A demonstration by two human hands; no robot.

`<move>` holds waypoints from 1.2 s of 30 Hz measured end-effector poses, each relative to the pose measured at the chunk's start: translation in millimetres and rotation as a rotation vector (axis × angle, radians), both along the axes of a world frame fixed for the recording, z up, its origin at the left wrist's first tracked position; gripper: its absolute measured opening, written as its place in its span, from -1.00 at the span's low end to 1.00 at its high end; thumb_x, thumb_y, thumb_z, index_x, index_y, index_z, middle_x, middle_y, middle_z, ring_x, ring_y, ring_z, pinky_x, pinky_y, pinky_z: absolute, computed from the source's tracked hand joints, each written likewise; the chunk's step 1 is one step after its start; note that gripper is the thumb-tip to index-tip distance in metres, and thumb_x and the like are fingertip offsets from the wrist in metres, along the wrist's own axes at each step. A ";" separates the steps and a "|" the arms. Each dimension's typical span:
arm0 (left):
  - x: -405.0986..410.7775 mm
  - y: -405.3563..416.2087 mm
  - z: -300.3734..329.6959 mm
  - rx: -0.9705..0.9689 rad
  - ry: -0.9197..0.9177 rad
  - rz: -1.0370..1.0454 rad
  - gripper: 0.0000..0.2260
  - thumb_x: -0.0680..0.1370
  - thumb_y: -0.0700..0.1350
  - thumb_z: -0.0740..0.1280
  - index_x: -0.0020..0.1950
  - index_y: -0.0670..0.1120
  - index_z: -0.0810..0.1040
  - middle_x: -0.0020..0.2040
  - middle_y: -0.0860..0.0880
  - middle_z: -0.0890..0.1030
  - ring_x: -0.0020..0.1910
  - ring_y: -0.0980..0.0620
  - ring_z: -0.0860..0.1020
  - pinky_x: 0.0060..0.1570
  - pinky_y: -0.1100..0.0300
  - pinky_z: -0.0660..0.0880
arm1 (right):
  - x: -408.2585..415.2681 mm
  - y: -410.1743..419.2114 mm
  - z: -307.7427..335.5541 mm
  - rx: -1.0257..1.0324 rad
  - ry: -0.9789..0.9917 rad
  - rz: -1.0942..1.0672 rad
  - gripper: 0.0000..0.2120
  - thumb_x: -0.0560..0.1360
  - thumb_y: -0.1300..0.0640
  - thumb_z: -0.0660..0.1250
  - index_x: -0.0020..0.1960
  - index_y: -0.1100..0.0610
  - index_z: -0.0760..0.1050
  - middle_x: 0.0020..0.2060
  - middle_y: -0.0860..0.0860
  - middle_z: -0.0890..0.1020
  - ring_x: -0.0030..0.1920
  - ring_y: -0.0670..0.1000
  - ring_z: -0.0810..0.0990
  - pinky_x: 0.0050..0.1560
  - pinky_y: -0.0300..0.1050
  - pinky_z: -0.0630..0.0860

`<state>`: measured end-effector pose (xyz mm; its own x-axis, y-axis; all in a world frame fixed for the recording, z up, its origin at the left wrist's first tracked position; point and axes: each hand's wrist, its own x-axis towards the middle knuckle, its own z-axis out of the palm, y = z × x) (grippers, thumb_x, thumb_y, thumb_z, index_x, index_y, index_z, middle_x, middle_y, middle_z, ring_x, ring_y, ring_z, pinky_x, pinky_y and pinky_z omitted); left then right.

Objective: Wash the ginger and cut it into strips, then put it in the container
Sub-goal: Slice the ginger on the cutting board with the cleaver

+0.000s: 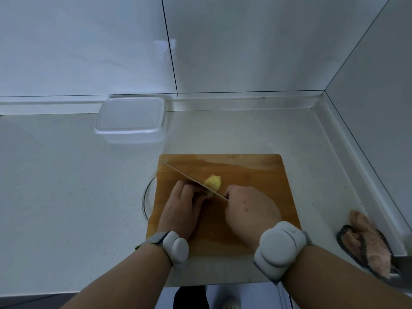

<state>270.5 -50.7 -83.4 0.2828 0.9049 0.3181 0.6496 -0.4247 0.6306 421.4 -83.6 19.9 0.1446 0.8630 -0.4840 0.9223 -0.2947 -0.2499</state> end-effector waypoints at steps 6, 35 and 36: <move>-0.6 0.7 -1.5 0.003 -0.033 -0.012 -0.88 0.54 0.04 0.21 0.02 0.03 0.40 -0.01 -0.01 0.48 -0.12 0.14 0.44 -0.13 0.41 0.37 | -2.3 8.3 -8.0 -0.007 0.009 -0.010 -0.81 0.62 0.16 0.18 0.15 0.02 0.52 -0.13 -0.01 0.60 -0.15 0.01 0.60 -0.04 -0.03 0.62; 1.9 -2.5 4.8 0.008 0.017 0.030 -0.83 0.47 -0.18 0.44 -0.03 -0.16 0.50 -0.01 -0.13 0.51 -0.17 -0.10 0.54 -0.25 0.22 0.40 | 8.2 -23.6 11.3 0.051 0.002 -0.022 -0.83 0.59 0.14 0.22 0.15 0.00 0.50 -0.15 -0.03 0.59 -0.18 -0.01 0.58 -0.10 -0.07 0.60; 2.2 -2.6 4.9 0.013 0.017 0.030 -0.83 0.46 -0.19 0.44 -0.03 -0.16 0.50 -0.01 -0.13 0.51 -0.18 -0.09 0.55 -0.25 0.24 0.39 | 8.3 -23.1 12.2 0.043 0.003 -0.023 -0.82 0.59 0.15 0.22 0.16 0.01 0.50 -0.14 -0.03 0.59 -0.17 0.00 0.58 -0.09 -0.07 0.59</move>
<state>272.7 -53.3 -78.5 0.2614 0.9089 0.3249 0.6729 -0.4129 0.6138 429.7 -106.7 32.2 0.1636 0.8797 -0.4466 0.9145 -0.3050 -0.2658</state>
